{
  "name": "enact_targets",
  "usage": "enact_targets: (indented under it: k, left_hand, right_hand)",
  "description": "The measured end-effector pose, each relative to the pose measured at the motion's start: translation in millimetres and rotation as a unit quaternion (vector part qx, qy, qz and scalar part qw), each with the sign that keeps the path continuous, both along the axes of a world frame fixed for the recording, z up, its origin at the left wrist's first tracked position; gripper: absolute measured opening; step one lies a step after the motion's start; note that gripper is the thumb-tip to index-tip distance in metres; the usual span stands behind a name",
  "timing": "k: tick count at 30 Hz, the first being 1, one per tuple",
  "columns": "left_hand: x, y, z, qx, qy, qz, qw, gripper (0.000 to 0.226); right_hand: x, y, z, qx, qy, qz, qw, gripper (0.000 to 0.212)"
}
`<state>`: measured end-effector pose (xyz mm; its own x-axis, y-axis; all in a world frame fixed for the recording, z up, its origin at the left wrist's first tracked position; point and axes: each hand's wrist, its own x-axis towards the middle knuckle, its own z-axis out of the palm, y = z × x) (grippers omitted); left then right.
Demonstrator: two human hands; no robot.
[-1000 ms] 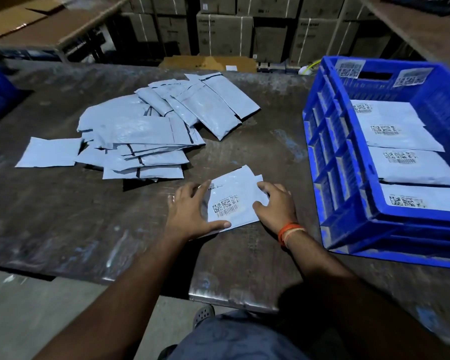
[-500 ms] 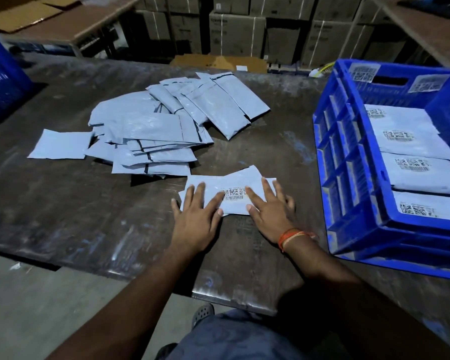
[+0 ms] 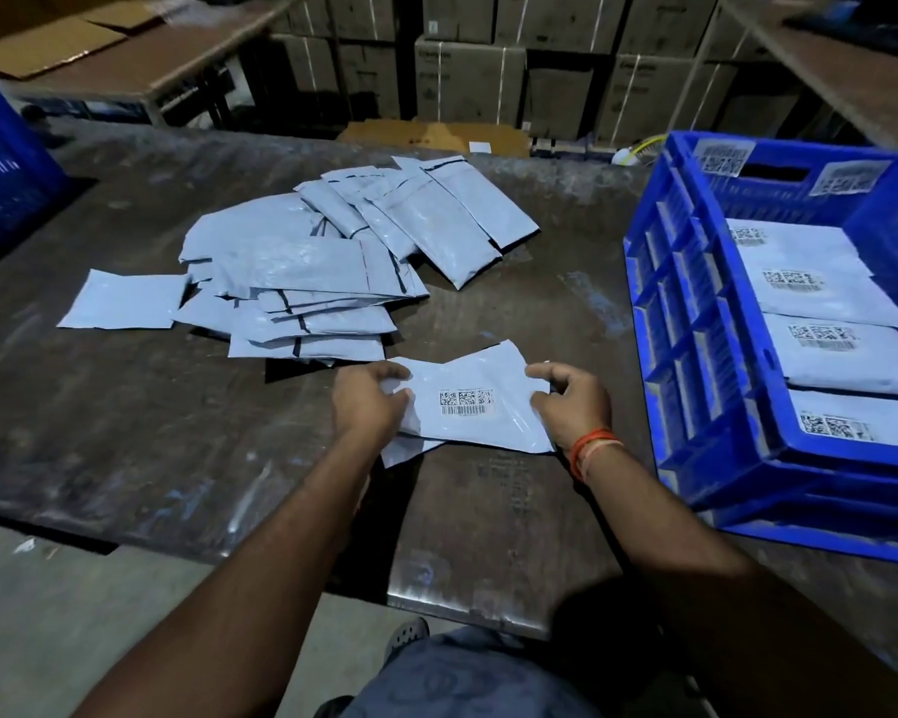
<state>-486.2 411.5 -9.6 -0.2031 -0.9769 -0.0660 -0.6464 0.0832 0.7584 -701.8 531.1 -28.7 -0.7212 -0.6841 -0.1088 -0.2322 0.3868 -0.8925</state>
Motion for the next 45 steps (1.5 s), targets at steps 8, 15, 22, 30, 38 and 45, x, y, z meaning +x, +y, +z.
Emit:
enact_targets:
  k: [8,15,22,30,38,45]
  left_hand:
    - [7.8,-27.5,36.5,0.168,0.245,-0.057,0.953,0.019]
    - [-15.8,-61.2,116.2,0.181,0.291,-0.072,0.936,0.014]
    - [-78.7,-60.8,170.5,0.144,0.304,-0.129,0.933,0.009]
    - [-208.4,-19.3,202.8,0.101,0.309,-0.212,0.922,0.012]
    - [-383.6,33.2,200.5,0.016,0.165,-0.22,0.961,0.029]
    - [-462.7,31.5,169.5,-0.106,-0.069,-0.176,0.976,0.027]
  right_hand:
    - [-9.6,-24.7,38.2,-0.118,-0.053,-0.033,0.991,0.035]
    - [-22.6,-41.1,121.8,-0.138,-0.116,0.027,0.983,0.023]
    - [-79.3,-23.4,187.9,-0.158,-0.051,-0.003,0.986,0.023]
    - [-197.5,48.8,223.4,-0.207,-0.026,-0.096,0.973,0.018]
    - [-353.0,99.6,203.0,-0.068,0.093,-0.231,0.966,0.021]
    - [-395.9,73.5,182.3,0.015,0.179,-0.167,0.969,0.026]
